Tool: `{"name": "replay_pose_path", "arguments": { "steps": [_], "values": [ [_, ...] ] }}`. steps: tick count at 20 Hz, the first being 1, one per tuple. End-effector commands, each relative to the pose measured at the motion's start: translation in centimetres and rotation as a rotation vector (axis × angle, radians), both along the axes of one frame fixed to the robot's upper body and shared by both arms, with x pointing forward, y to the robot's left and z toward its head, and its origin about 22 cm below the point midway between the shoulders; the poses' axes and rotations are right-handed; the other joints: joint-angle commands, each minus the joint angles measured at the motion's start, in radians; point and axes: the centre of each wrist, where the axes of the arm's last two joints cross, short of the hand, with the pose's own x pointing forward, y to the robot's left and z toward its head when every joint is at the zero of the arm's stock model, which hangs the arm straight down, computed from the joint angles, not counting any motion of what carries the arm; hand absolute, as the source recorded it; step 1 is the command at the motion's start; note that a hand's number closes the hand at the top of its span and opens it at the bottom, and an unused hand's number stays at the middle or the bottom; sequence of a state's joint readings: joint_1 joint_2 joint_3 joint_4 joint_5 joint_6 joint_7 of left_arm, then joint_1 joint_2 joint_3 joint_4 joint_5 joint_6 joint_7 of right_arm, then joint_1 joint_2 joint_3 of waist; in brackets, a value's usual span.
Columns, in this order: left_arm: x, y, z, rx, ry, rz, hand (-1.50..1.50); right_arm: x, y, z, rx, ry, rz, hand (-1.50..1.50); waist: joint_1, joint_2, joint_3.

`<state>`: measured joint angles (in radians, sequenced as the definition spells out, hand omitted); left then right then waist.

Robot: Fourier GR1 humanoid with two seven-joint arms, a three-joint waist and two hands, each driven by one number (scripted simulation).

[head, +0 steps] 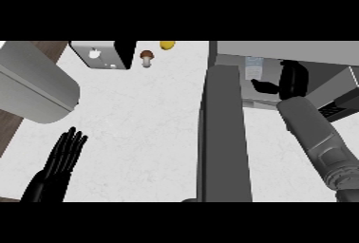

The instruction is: Pick up the milk, place it into the microwave and close the microwave

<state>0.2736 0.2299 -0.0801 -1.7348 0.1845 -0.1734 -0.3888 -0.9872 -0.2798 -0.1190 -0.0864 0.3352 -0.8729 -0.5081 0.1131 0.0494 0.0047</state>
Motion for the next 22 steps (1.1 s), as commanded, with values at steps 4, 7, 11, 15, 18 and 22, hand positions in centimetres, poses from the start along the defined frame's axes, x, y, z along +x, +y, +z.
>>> {"name": "replay_pose_path", "arguments": {
  "steps": [4, 7, 11, 15, 18, 22],
  "values": [
    [-0.2, -0.6, -0.1, 0.019, -0.004, -0.027, -1.50, -0.4, 1.2, -1.0, -0.015, 0.045, 0.066, -1.50, 0.017, 0.004, 0.002],
    [-0.1, -0.7, -0.2, -0.009, -0.015, -0.033, -1.50, 0.0, 1.4, -0.3, 0.051, 0.037, 0.120, -1.50, 0.010, 0.004, 0.002],
    [-0.6, -1.7, -1.1, -0.035, 0.010, -0.049, -1.50, -0.3, 2.4, -1.1, 0.123, 0.040, 0.202, -1.50, -0.007, -0.004, 0.001],
    [-0.2, -1.8, -0.9, -0.033, -0.007, -0.049, -1.50, -1.2, 3.4, -2.6, 0.206, -0.007, 0.246, -1.50, -0.020, -0.009, 0.002],
    [-1.0, -2.0, -1.0, -0.037, -0.015, -0.080, -1.50, -1.8, 2.9, -3.4, 0.260, 0.003, 0.250, -1.50, -0.014, -0.010, 0.002],
    [0.1, -1.5, -1.0, -0.010, -0.019, -0.078, -1.50, -3.5, 1.9, -5.6, 0.324, -0.007, 0.252, -1.50, -0.040, -0.015, 0.000]
  ]
}}
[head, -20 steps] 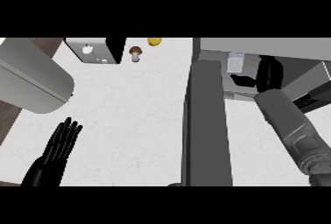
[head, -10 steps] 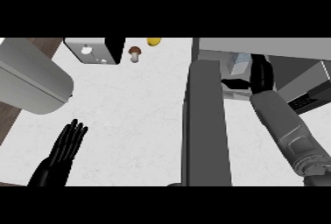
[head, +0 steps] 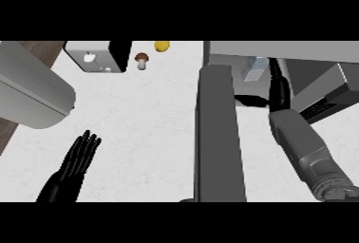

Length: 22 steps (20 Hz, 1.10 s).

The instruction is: Pick up the milk, place it into the microwave and close the microwave

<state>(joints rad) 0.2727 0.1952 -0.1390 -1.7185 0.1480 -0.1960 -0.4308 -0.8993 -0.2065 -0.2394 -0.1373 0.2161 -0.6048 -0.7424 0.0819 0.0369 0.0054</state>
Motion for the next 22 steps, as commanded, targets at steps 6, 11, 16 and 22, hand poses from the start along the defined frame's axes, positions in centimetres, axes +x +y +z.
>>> {"name": "replay_pose_path", "arguments": {
  "steps": [6, 11, 16, 22],
  "values": [
    [0.5, -1.7, 0.6, 0.006, -0.008, -0.009, -1.50, -2.6, -0.7, -3.3, 0.170, 0.020, 0.032, -1.50, -0.033, -0.017, -0.002],
    [0.5, -4.0, 0.2, -0.008, 0.006, -0.023, -1.50, -5.1, -3.4, -5.4, 0.223, -0.009, 0.077, -1.50, -0.045, -0.019, -0.002],
    [0.8, -2.0, 0.9, 0.008, 0.026, -0.007, -1.50, -8.1, -2.3, -8.6, 0.349, 0.035, 0.162, -1.50, -0.058, -0.029, -0.003],
    [0.4, -2.3, 0.4, 0.007, 0.005, -0.032, -1.50, -11.6, -1.4, -11.4, 0.416, 0.030, 0.209, -1.50, -0.073, -0.035, -0.005]
  ]
}}
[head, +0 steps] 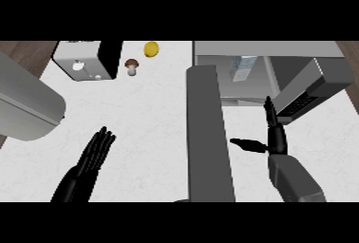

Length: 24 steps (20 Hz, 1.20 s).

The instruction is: Pick up the milk, place it into the microwave and close the microwave

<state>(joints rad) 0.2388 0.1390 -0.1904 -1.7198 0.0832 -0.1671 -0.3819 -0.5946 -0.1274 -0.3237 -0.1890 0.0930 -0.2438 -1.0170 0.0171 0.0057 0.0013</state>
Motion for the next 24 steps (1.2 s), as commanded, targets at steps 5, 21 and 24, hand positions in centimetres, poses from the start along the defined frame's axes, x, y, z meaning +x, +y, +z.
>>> {"name": "replay_pose_path", "arguments": {
  "steps": [5, 21, 24],
  "values": [
    [1.4, -0.3, -0.4, -0.051, 0.026, -0.068, -1.50, -5.0, -1.7, -3.0, 0.254, -0.079, 0.092, -1.50, -0.032, -0.008, -0.002],
    [0.6, -4.9, -2.3, 0.345, 0.060, -0.335, 1.50, -11.0, -5.0, -0.9, 0.310, -0.148, 0.118, -1.50, -0.052, -0.016, -0.005],
    [2.4, -6.8, -2.1, 0.399, 0.060, -0.396, 1.50, -12.0, -4.1, 0.4, 0.321, -0.185, 0.131, -1.50, -0.046, -0.012, -0.004]
  ]
}}
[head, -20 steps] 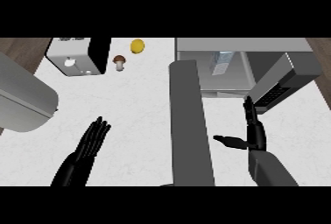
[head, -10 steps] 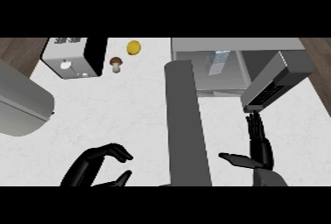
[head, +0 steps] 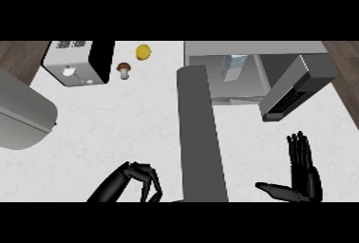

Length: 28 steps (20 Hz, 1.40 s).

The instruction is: Pick up the milk, place it into the microwave and close the microwave

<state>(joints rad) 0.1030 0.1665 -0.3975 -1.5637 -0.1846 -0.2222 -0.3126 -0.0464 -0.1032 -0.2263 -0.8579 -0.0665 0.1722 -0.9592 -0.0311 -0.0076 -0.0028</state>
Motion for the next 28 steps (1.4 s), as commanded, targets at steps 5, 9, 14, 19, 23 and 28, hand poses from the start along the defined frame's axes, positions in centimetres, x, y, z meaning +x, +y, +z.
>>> {"name": "replay_pose_path", "arguments": {
  "steps": [5, 9, 14, 19, 23, 28],
  "values": [
    [0.2, -4.7, -2.7, 0.045, 0.051, -0.168, 1.50, -6.0, -2.2, 4.4, 0.011, -0.050, 0.010, -1.50, 0.010, 0.005, 0.001],
    [1.5, -8.8, -3.4, 0.064, 0.044, -0.198, 1.50, -6.7, -2.5, 7.6, 0.009, -0.062, 0.011, -1.50, 0.012, 0.008, 0.001],
    [1.6, -11.9, -5.6, 0.091, 0.020, -0.222, 1.50, -7.0, -3.4, 10.9, 0.024, -0.122, 0.076, -1.50, -0.009, 0.012, 0.000],
    [2.9, -15.0, -3.6, 0.101, 0.015, -0.217, 1.50, -8.1, -3.7, 12.3, 0.026, -0.155, 0.154, -1.50, -0.042, 0.016, -0.001],
    [3.3, -16.8, -1.6, 0.111, -0.035, -0.184, 1.50, -7.0, -2.5, 14.7, 0.003, -0.147, 0.210, -1.50, -0.080, 0.021, -0.003],
    [5.3, -17.2, -0.6, 0.086, -0.042, -0.106, 1.50, -6.5, -2.7, 15.3, -0.009, -0.173, 0.264, -1.50, -0.135, 0.036, -0.004]
  ]
}}
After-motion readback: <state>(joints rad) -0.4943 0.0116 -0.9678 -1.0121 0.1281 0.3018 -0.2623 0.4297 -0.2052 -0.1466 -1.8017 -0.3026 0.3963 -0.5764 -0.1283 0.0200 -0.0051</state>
